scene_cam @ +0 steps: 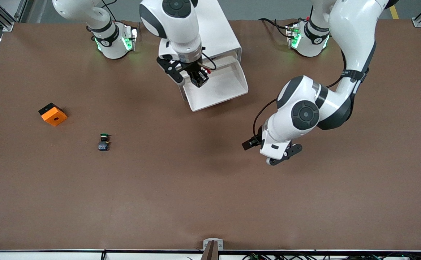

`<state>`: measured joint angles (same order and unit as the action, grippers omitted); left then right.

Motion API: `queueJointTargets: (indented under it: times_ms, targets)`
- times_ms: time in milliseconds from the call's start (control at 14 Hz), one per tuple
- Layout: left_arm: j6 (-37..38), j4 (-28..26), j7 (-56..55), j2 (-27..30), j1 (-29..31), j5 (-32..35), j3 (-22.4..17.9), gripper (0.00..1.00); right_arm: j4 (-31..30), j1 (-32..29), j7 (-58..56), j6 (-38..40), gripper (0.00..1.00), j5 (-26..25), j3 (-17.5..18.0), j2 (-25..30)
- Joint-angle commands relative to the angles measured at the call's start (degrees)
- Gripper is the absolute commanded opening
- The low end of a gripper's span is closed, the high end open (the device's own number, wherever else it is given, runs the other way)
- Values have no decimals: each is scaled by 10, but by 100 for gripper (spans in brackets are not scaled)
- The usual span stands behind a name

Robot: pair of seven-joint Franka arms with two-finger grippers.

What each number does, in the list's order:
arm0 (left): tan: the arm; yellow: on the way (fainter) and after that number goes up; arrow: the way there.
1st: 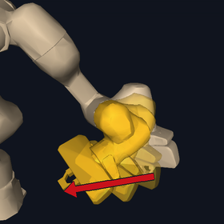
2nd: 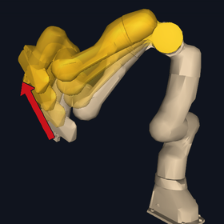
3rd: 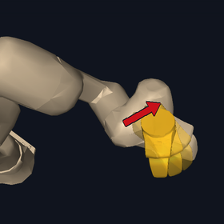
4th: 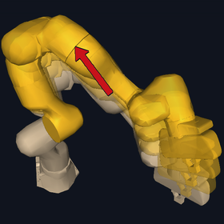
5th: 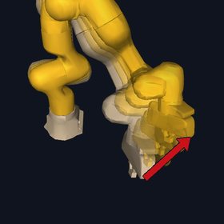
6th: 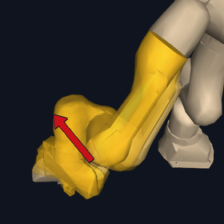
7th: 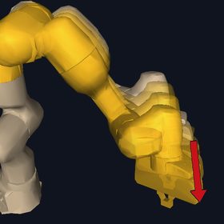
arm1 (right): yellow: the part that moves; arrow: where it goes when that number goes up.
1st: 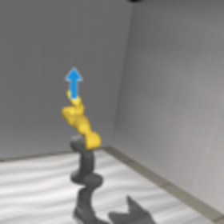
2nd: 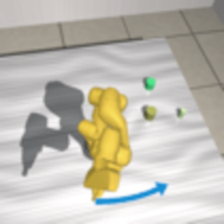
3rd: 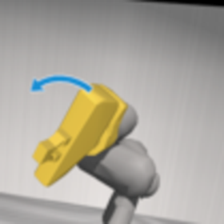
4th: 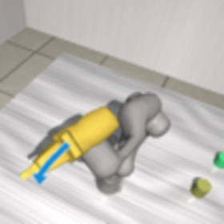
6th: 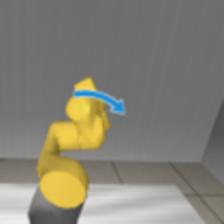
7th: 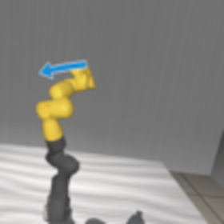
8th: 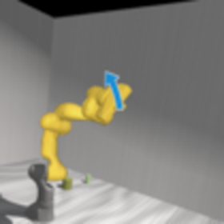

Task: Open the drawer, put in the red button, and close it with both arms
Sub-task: 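Carry the red button over the open drawer and release it, then withdraw the right gripper while the left gripper pushes the drawer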

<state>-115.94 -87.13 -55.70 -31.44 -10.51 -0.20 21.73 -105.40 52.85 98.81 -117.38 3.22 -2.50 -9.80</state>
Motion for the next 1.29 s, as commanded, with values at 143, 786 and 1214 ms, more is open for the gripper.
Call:
queueJointTargets:
  times_ms: [143,786,1214]
  targets:
    - [-95,-140,4,77,-5,29,7,100,67,28,65,-3,0,-13,-7,-70]
    - [-99,-151,4,73,-8,29,9,100,113,81,104,-47,0,-19,-8,-156]
    - [-101,-150,4,64,-5,30,9,100,137,92,110,-47,0,-22,-9,-193]
